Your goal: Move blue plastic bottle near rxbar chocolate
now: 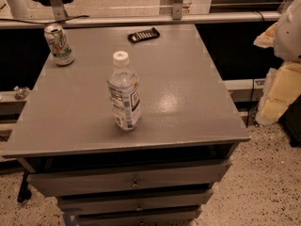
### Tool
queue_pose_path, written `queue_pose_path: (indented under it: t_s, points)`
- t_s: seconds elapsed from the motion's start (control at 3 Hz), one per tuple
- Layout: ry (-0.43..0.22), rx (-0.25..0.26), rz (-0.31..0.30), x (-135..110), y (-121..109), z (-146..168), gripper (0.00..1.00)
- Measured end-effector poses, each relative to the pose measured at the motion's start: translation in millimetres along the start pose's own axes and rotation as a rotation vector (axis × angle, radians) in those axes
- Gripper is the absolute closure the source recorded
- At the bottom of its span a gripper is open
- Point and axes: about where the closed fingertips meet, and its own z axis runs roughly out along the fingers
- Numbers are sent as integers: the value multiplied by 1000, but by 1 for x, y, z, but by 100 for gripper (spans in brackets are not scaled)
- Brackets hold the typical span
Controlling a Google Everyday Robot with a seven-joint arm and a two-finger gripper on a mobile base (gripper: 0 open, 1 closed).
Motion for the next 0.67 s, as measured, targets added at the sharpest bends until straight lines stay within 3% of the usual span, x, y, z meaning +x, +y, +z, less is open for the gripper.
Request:
queue_pose_path:
  t_s: [0.33,0.67]
  points:
    - [0,0,0,0,0,0,0]
    - [-68,-39,17,-10,11,1,0]
